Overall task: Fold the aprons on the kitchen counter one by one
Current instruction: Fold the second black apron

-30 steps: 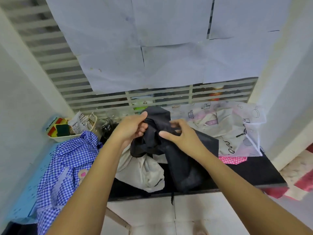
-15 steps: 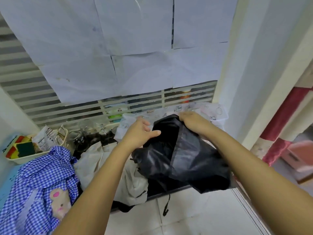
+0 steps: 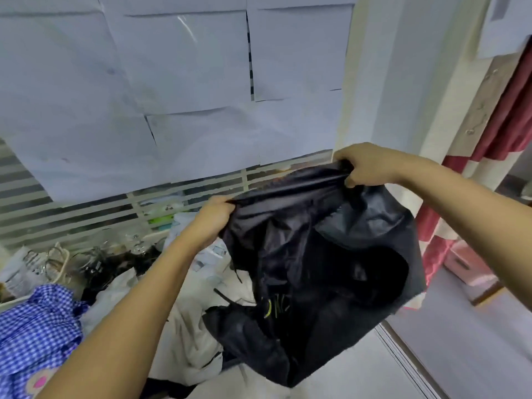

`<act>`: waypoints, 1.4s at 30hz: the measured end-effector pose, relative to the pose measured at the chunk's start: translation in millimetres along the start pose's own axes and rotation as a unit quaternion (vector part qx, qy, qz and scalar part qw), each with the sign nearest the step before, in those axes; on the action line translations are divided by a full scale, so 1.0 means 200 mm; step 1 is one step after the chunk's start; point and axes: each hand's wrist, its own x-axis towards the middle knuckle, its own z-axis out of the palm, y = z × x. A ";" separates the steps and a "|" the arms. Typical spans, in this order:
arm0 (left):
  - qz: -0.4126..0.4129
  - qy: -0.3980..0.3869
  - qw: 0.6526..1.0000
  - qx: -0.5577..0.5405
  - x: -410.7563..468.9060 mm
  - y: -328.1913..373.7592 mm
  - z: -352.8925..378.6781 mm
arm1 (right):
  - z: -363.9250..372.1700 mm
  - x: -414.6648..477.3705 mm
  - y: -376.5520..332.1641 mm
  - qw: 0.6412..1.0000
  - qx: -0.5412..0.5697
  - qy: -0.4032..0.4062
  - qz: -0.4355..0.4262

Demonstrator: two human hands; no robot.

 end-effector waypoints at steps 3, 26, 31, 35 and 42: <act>-0.008 -0.026 0.996 -0.089 0.02 0.19 -0.10 | -0.01 0.07 0.19 0.983 -0.088 0.114 0.111; -0.168 -0.299 0.919 0.192 0.31 0.06 -0.45 | -0.04 0.36 0.20 0.915 0.377 -0.133 0.048; -0.138 -0.134 0.979 -0.069 0.35 0.03 -0.45 | -0.01 0.38 0.24 0.876 0.465 -0.121 0.028; -0.130 -0.157 0.972 -0.118 0.32 0.09 -0.47 | -0.02 0.36 0.31 0.870 0.371 -0.324 -0.025; -0.194 -0.347 0.847 0.353 0.39 0.06 -0.47 | 0.04 0.48 0.28 0.882 0.032 -0.468 0.043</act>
